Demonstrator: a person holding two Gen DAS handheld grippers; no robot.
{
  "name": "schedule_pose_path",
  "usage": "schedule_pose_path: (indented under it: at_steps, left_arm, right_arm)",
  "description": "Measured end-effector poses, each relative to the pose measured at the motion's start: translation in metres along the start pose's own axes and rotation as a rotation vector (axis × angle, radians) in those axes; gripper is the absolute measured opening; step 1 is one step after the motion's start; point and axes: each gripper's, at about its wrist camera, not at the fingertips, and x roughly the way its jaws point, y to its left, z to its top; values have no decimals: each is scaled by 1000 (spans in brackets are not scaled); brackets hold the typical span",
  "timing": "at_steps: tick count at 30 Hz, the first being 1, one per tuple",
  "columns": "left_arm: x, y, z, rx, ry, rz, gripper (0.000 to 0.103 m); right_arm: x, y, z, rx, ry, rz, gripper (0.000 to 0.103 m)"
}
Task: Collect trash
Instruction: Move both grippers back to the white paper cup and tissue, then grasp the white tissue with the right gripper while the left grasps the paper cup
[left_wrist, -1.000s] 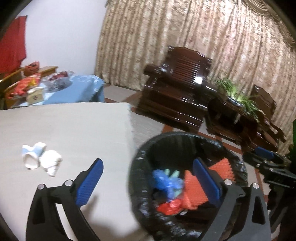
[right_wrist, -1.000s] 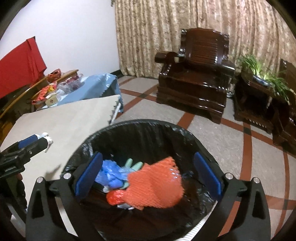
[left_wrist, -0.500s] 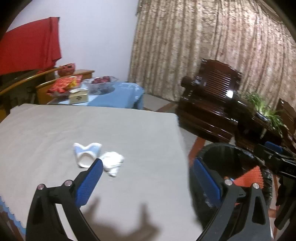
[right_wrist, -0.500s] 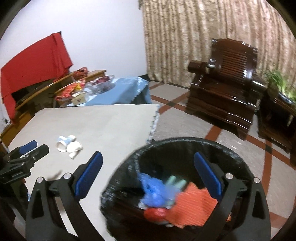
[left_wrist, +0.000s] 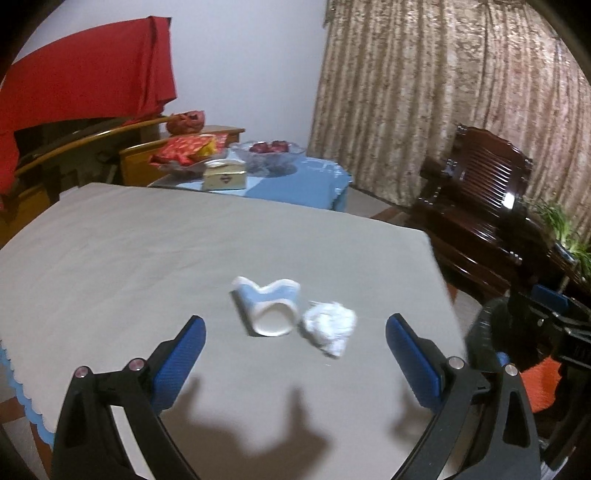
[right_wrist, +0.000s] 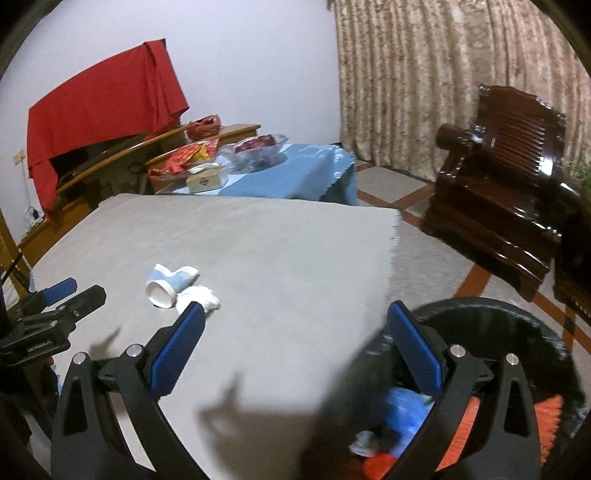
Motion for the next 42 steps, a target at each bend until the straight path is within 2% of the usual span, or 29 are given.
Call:
schedule_pose_path:
  at_steps: [7,16,31,32,33,35,37,38,42]
  left_arm:
    - [25,33,-1,-20,27,43,96]
    - [48,60,-12,-38,73,59,96]
    - [66,75,-17,-71,100,56,96]
    - [66,75,-17,-73,100,55,96]
    - [67,75,-17,-77,99,53,96]
    - [68,75,-18,-82,98,51,96]
    - [68,73,-17,-83,96,49,96]
    - [69,72,-16,-83,96,48,96]
    - [71,67,-13,-83,96,37,96]
  right_arm:
    - [57,42,0,-40,55,46,96]
    - [118,84,-11,-75,130,86,96]
    - [170,103,-19,-88,221,110,96]
    - [172,105,-19,-93,225,116,94]
    - [172,106,-19,-98,229,124,84]
    - [175,110,-20,-110,249,154,71]
    - [176,111,-20,-111,258,174,64]
    - [175,111,-20,-109,257,188,57]
    - [172,107,-20,-105,259,214,46]
